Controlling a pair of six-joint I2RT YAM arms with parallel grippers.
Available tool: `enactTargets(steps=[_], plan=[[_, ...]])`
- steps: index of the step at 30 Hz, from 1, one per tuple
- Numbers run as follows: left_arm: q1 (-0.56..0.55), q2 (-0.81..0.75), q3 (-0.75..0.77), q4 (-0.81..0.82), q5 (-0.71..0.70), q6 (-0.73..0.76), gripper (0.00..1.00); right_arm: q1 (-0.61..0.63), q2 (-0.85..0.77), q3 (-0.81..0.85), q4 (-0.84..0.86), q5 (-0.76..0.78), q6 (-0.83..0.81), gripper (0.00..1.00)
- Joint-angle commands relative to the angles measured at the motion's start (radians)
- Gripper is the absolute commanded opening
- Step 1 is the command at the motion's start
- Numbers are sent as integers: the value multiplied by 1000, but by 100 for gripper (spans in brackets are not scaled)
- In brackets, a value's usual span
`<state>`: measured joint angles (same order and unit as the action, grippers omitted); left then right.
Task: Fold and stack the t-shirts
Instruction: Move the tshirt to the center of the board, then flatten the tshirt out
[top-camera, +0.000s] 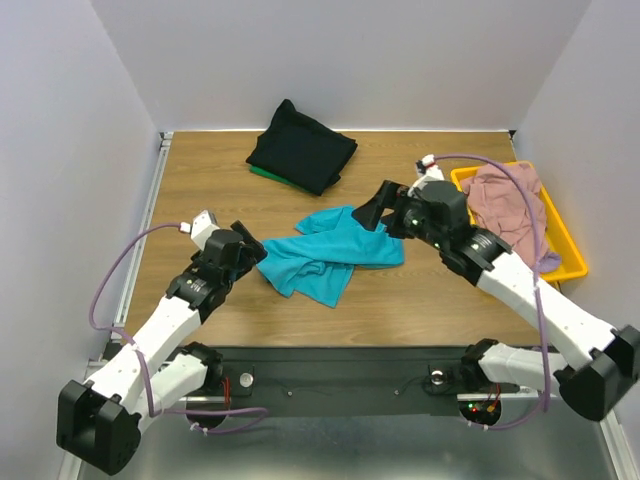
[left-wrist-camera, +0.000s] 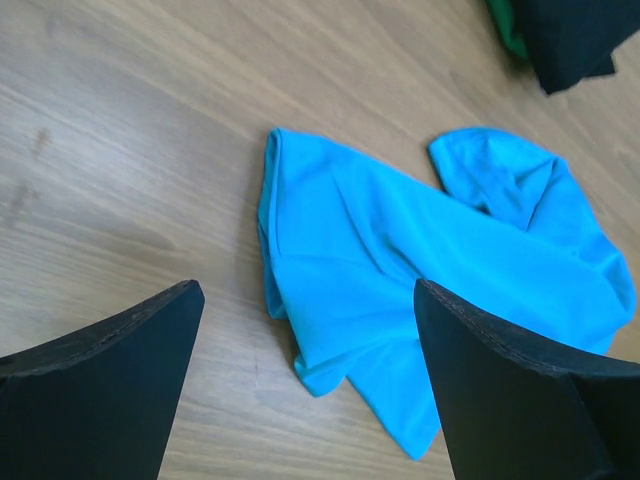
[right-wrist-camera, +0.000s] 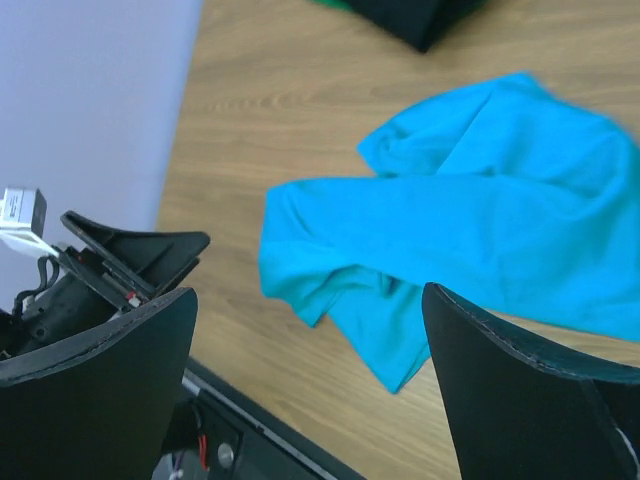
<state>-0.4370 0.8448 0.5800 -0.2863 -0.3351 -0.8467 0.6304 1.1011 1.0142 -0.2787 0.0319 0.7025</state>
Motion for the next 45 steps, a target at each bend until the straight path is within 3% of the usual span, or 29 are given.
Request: enactTargets(steps=[1,15,21,38,43,45], plan=[[-2,31,-57,82,83,12,98,26,121,-9,87,-250,45,100],[-17,91,-65,127,154,5,99,37,128,-38,179,-196,-8,100],[-22,83,-75,124,171,11,99,40,149,-51,223,-283,-18,100],[-31,148,-108,200,202,-6,98,40,157,-111,225,-130,-31,100],[-35,250,-100,268,205,-2,90,40,226,-150,220,-83,-31,100],[-37,281,-97,307,206,8,82,40,243,-161,214,-38,-18,100]])
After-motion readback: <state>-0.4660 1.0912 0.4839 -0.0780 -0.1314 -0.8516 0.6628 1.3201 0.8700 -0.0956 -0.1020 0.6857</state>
